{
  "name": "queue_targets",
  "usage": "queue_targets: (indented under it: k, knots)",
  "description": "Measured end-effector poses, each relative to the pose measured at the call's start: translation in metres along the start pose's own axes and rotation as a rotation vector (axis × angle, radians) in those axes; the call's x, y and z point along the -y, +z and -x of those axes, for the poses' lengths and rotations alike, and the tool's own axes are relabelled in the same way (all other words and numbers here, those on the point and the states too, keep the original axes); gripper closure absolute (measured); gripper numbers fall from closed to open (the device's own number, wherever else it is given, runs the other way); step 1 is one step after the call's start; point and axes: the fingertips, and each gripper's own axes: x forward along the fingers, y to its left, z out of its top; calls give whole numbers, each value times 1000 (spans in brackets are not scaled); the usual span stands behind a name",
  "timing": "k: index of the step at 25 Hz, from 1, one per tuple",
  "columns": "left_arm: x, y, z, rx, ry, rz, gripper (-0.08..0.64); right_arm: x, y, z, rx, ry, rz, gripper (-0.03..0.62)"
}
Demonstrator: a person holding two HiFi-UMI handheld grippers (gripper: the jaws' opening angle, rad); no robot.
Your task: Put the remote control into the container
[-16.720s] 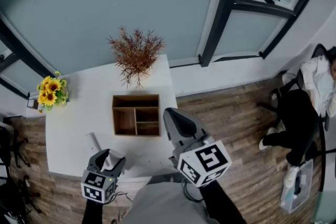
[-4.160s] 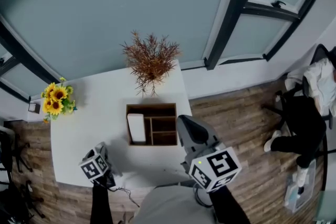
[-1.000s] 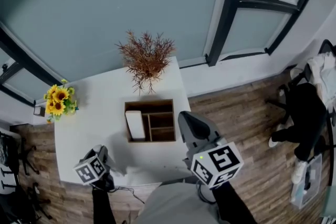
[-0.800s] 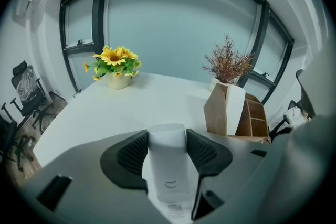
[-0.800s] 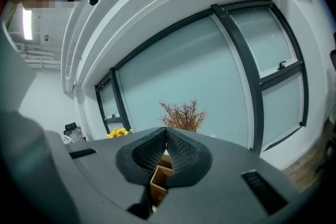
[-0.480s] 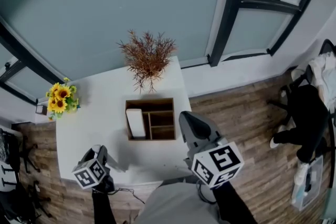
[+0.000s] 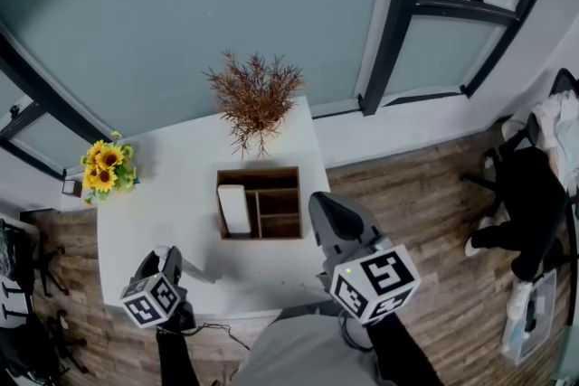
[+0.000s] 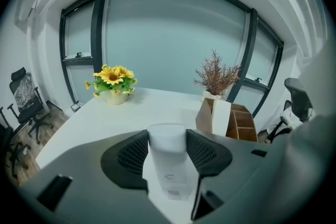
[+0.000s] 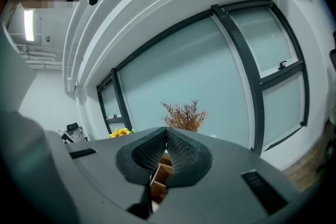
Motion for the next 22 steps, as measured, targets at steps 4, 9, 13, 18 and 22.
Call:
queue_targets:
  k: [4,9,13,18,22]
  knots:
    - [2,4,3,22,-7,-10,327,0,1,3,3,-3,2,588]
    - [6,9,6,58,-25,-24,328,0,1,6,5,-6,7,588]
    - [11,18,11,91,-42,-38,328,0,2,8,8,-11,10,588]
    - [19,39,23,149,-59,-50,328,-1,3,9,9,-14,12,588]
    - [25,58,34,202,-71,-61,328,0,2,10,7,-16,12,588]
